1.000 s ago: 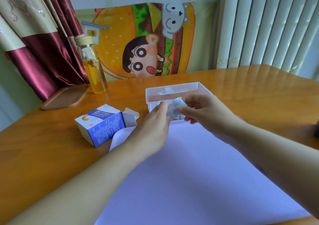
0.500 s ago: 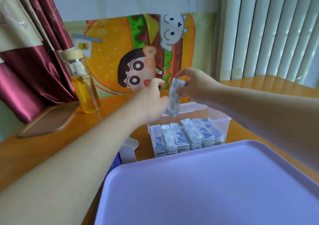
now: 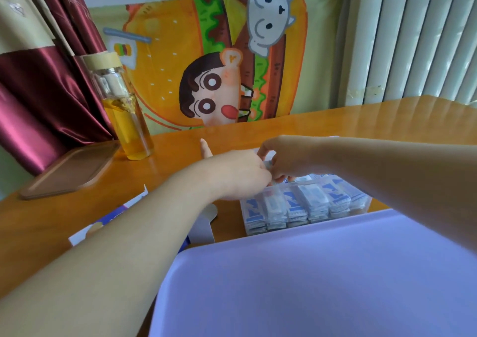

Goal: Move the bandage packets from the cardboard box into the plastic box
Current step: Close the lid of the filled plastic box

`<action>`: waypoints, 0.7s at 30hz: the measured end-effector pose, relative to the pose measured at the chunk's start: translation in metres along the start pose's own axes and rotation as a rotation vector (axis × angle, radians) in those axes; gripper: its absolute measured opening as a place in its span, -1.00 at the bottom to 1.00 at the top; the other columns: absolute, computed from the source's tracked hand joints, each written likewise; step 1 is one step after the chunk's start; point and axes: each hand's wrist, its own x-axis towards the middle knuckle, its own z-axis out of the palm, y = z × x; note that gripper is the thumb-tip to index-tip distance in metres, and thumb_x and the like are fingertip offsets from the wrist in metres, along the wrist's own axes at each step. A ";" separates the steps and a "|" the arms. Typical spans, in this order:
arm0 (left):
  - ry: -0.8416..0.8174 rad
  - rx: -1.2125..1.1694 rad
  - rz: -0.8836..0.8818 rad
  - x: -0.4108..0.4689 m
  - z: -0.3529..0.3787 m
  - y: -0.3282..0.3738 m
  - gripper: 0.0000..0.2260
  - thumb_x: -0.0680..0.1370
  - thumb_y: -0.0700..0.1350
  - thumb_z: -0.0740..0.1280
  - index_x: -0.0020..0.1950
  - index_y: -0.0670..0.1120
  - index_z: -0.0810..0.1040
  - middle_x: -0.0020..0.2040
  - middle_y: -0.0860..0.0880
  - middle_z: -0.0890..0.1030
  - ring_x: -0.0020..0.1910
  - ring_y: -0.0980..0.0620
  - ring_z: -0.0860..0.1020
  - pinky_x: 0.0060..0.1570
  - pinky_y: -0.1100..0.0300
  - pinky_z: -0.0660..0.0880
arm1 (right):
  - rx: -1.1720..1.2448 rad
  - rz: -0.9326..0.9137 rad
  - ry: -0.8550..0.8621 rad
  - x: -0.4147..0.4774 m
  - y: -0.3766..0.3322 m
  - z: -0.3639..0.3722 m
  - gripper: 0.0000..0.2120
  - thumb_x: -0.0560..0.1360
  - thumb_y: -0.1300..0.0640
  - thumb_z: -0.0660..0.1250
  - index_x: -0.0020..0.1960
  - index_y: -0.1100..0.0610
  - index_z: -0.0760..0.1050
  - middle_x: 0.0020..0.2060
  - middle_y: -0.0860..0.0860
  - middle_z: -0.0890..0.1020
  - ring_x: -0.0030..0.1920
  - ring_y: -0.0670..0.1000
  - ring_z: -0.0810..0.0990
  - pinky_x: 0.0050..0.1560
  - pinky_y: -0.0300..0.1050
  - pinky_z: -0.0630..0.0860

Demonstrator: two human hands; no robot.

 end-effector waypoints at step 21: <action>0.714 -0.929 -0.162 0.009 0.008 -0.029 -0.63 0.58 -0.20 0.15 0.36 0.06 0.40 0.37 0.01 0.40 0.30 0.07 0.36 0.18 0.19 0.29 | 0.174 0.035 0.799 -0.016 0.047 -0.054 -0.77 0.52 0.09 0.28 -0.02 0.23 0.60 -0.12 0.11 0.65 -0.12 0.11 0.58 -0.18 -0.10 0.45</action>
